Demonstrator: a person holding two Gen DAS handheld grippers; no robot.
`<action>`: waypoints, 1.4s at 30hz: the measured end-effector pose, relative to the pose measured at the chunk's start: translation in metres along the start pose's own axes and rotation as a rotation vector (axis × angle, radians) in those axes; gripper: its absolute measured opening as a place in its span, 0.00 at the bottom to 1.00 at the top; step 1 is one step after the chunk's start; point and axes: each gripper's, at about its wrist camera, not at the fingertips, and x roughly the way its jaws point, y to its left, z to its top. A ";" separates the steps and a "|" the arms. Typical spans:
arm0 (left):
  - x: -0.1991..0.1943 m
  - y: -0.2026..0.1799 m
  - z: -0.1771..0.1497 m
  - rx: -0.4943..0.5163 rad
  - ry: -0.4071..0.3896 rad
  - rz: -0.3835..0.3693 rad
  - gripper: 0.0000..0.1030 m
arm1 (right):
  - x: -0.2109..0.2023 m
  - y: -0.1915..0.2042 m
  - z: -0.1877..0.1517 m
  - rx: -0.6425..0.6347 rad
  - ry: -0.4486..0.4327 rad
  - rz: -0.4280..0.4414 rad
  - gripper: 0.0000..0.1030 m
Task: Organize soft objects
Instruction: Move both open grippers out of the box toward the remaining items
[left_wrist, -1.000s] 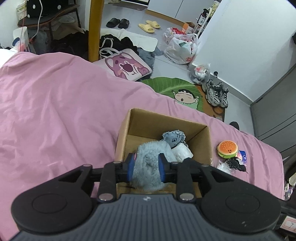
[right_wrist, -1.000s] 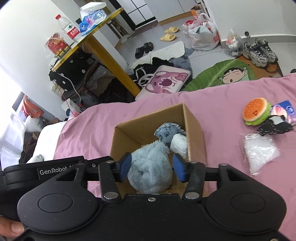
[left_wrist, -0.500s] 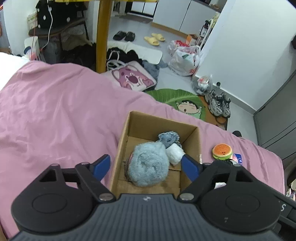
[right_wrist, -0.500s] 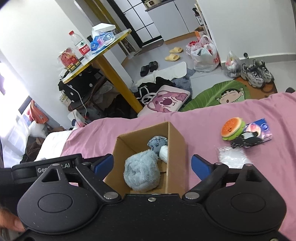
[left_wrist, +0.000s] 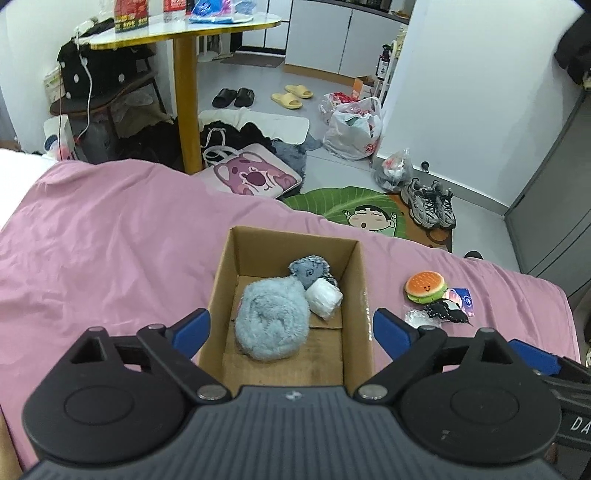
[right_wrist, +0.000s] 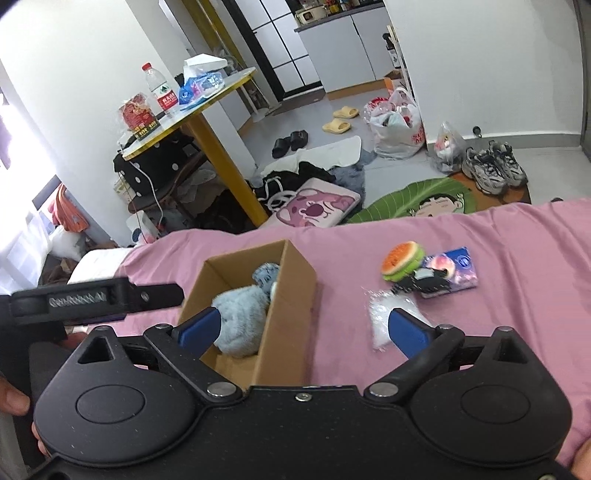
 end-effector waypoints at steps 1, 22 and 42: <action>-0.001 -0.003 -0.001 0.006 -0.005 -0.002 0.92 | -0.003 -0.002 -0.001 -0.012 0.002 -0.003 0.95; -0.015 -0.047 -0.020 -0.004 -0.041 -0.029 1.00 | -0.034 -0.072 -0.005 0.007 -0.028 -0.090 0.99; 0.018 -0.112 -0.018 0.109 0.019 -0.014 1.00 | -0.007 -0.134 -0.010 0.207 -0.042 -0.039 0.93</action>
